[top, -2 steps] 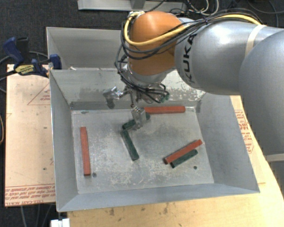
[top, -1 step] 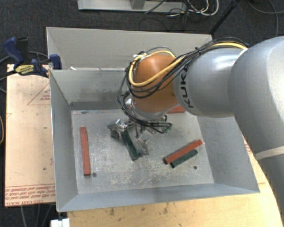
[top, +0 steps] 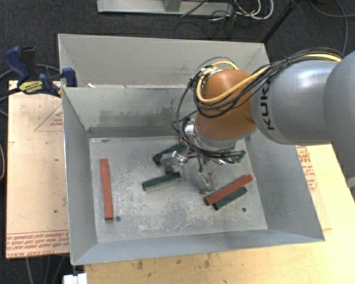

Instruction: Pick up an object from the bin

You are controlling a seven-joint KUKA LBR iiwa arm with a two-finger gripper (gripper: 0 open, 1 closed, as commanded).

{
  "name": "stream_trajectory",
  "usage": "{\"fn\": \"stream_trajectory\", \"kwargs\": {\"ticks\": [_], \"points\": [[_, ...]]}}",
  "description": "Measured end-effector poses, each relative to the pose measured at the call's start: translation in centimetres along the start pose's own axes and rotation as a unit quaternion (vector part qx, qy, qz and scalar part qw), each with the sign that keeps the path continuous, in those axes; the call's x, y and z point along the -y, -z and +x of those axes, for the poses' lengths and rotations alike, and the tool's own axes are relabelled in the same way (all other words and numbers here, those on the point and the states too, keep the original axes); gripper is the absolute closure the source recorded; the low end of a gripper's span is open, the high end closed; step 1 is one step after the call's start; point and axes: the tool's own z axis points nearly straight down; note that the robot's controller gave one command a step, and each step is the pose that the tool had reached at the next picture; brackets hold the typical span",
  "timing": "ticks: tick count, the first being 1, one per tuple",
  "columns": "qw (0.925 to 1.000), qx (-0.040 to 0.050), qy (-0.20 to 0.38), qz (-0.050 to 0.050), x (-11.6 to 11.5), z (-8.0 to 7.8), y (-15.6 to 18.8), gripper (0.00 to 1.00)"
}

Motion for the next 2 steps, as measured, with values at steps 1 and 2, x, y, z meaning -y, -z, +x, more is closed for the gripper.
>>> {"fn": "stream_trajectory", "kwargs": {"ticks": [1, 2], "points": [[1.0000, 0.0039, 0.000, 0.000, -2.06, -6.48, 0.08, 0.00], [1.0000, 0.0025, -0.003, 0.000, -1.80, -6.15, 0.15, 1.00]]}}
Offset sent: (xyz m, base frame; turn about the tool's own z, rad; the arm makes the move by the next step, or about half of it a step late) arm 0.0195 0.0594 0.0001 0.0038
